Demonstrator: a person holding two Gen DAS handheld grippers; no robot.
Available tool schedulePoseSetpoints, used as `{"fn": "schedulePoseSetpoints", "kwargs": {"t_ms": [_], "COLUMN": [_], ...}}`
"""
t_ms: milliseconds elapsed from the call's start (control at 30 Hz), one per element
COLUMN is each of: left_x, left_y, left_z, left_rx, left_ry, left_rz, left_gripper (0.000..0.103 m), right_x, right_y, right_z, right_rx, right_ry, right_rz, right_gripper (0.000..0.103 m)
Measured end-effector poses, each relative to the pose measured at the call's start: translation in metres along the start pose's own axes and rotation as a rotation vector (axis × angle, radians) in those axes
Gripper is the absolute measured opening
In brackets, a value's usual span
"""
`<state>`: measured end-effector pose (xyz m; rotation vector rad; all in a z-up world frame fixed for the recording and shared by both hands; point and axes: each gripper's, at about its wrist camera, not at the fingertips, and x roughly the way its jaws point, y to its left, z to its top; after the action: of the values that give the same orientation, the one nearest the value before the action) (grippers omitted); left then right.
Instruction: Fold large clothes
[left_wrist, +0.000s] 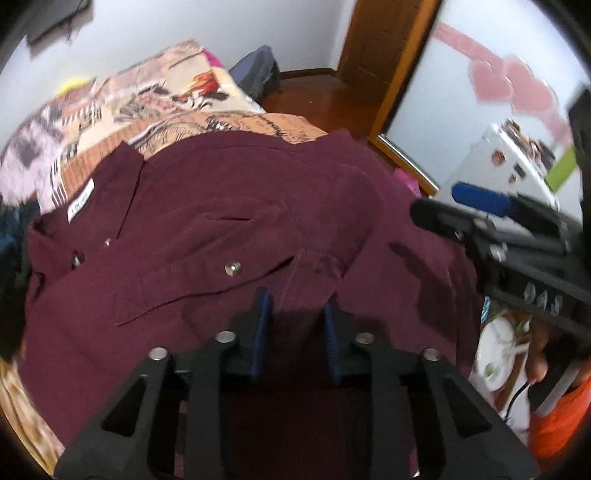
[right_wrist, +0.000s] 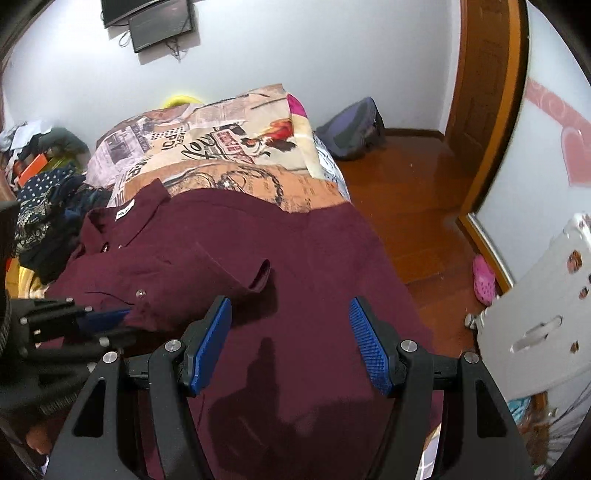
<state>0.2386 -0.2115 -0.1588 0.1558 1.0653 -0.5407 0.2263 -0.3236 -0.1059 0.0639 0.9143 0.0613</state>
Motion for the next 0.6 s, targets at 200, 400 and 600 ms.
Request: {"fn": "schedulePoseSetpoints", "kwargs": {"t_ms": [200, 400, 600], "left_x": [-0.033, -0.066, -0.086], "left_y": [0.007, 0.064, 0.142], "left_z": [-0.023, -0.043, -0.079], "left_rx": [0.017, -0.090, -0.274], "left_ry": [-0.071, -0.141, -0.149], "left_rz": [0.016, 0.140, 0.297], "left_gripper": [0.062, 0.065, 0.066], "right_x": [-0.007, -0.007, 0.018], "right_y": [-0.004, 0.007, 0.023], "right_z": [0.000, 0.001, -0.006], "right_rx": [0.055, 0.099, 0.182], "right_ry": [0.011, 0.020, 0.096], "right_rz": [0.066, 0.167, 0.251], "right_gripper": [0.062, 0.062, 0.062]}}
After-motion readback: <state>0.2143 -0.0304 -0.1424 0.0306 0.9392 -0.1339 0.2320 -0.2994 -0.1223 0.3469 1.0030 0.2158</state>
